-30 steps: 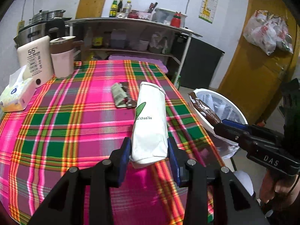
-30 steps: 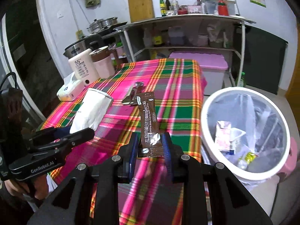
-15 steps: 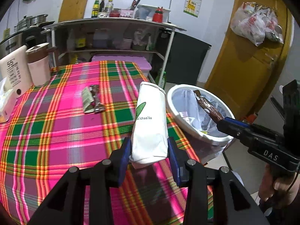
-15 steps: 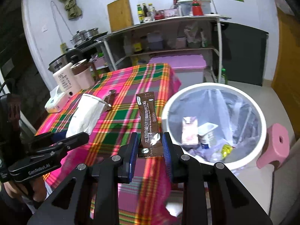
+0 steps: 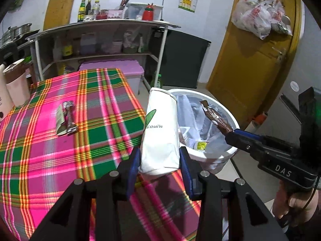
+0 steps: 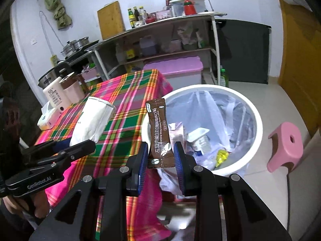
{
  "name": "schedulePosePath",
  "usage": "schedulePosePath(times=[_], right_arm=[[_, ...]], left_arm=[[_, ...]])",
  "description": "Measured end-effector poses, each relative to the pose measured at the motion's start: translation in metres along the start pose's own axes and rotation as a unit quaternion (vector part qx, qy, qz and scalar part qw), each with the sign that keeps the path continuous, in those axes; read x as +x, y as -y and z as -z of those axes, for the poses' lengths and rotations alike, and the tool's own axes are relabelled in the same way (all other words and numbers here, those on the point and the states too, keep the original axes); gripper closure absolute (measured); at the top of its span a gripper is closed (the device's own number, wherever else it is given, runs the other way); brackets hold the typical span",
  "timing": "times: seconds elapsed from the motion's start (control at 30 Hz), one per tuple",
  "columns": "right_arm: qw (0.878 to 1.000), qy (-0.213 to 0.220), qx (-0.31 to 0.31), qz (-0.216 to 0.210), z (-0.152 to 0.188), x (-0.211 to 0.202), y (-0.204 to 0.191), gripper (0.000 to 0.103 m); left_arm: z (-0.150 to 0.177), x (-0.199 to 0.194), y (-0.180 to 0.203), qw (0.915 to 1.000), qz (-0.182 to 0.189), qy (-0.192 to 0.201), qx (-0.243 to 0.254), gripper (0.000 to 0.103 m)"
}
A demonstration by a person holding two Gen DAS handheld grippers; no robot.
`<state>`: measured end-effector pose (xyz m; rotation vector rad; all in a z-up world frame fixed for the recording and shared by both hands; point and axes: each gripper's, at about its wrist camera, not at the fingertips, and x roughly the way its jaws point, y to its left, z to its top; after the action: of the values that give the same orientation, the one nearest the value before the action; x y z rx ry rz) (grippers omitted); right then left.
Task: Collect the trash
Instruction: 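Carry the white packet and brown snack stick over the trash bin with both grippers, then open both grippers to drop the packet and snack stick into the bin, then move both open grippers back over the table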
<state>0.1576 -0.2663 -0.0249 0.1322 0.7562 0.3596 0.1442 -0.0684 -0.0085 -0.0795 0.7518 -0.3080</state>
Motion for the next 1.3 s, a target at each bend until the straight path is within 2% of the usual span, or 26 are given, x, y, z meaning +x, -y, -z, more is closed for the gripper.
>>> schedulePosePath(times=[0.43, 0.83, 0.93, 0.97, 1.03, 1.17, 1.3], right_arm=[[0.999, -0.005, 0.029, 0.028, -0.002, 0.003, 0.034, 0.076], [0.997, -0.039, 0.055, 0.046, -0.002, 0.026, 0.059, 0.075], [0.996, -0.041, 0.057, 0.050, -0.002, 0.028, 0.061, 0.074], [0.996, -0.040, 0.056, 0.050, -0.002, 0.027, 0.060, 0.073], [0.997, -0.036, 0.054, 0.050, -0.001, 0.025, 0.059, 0.065], [0.997, -0.029, 0.052, 0.048, -0.003, 0.020, 0.054, 0.065], [0.998, -0.021, 0.044, 0.042, -0.005, 0.015, 0.046, 0.065]], left_arm=[[-0.016, 0.032, 0.026, 0.9992, 0.027, -0.013, 0.025, 0.062], [-0.031, 0.068, 0.040, 0.9974, 0.055, -0.037, 0.029, 0.059], [-0.032, 0.067, 0.039, 0.9973, 0.061, -0.034, 0.022, 0.052], [-0.031, 0.065, 0.037, 0.9972, 0.064, -0.033, 0.021, 0.052], [-0.031, 0.062, 0.035, 0.9973, 0.064, -0.030, 0.018, 0.052], [-0.031, 0.055, 0.026, 0.9975, 0.067, -0.025, 0.002, 0.052], [-0.030, 0.046, 0.016, 0.9985, 0.052, -0.016, -0.009, 0.052]])
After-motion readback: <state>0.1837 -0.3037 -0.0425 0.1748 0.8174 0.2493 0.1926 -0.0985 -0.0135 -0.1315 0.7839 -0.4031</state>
